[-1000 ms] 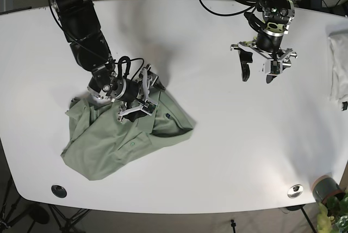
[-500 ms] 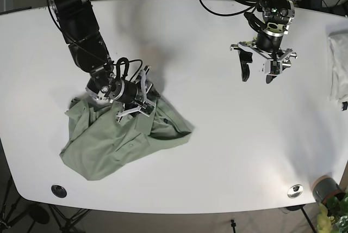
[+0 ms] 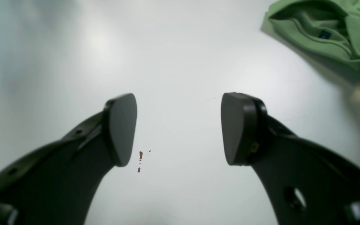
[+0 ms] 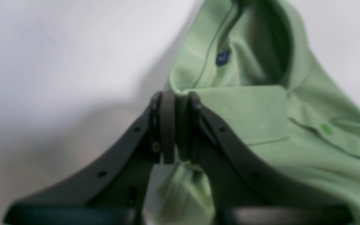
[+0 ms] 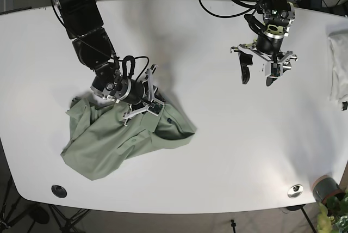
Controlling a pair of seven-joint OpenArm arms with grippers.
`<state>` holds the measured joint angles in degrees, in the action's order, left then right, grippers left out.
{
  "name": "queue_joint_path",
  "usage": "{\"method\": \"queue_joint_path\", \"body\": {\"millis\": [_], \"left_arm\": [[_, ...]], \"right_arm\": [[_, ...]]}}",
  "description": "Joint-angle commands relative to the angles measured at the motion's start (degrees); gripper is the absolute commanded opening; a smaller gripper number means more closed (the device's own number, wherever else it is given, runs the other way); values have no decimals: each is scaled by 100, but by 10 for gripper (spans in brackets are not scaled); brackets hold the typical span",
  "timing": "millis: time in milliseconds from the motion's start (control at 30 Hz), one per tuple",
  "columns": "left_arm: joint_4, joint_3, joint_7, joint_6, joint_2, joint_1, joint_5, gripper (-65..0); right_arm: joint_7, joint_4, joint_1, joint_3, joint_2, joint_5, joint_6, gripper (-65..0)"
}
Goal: Fold the T-shirt properly
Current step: 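Lift the green shirt high with the right gripper, letting it hang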
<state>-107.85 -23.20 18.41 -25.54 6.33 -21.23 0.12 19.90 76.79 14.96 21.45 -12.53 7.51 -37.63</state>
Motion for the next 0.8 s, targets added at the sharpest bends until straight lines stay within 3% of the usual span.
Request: {"method": "queue_joint_path", "body": {"millis": [0, 333, 533, 767], "left_arm": [[-94, 4, -149, 9, -66, 27, -60, -251], [-111, 232, -149, -9, -224, 27, -60, -251], [-147, 584, -149, -9, -303, 27, -60, -251], [-147, 953, -149, -9, -312, 27, -60, -251]], "right_arm": [[159, 597, 161, -31, 1, -78, -4, -650], [1091, 1899, 706, -49, 89, -78, -4, -650], [1425, 2039, 1374, -497, 308, -78, -13, -650], [1759, 2030, 2412, -611, 291, -78, -57, -650]]}}
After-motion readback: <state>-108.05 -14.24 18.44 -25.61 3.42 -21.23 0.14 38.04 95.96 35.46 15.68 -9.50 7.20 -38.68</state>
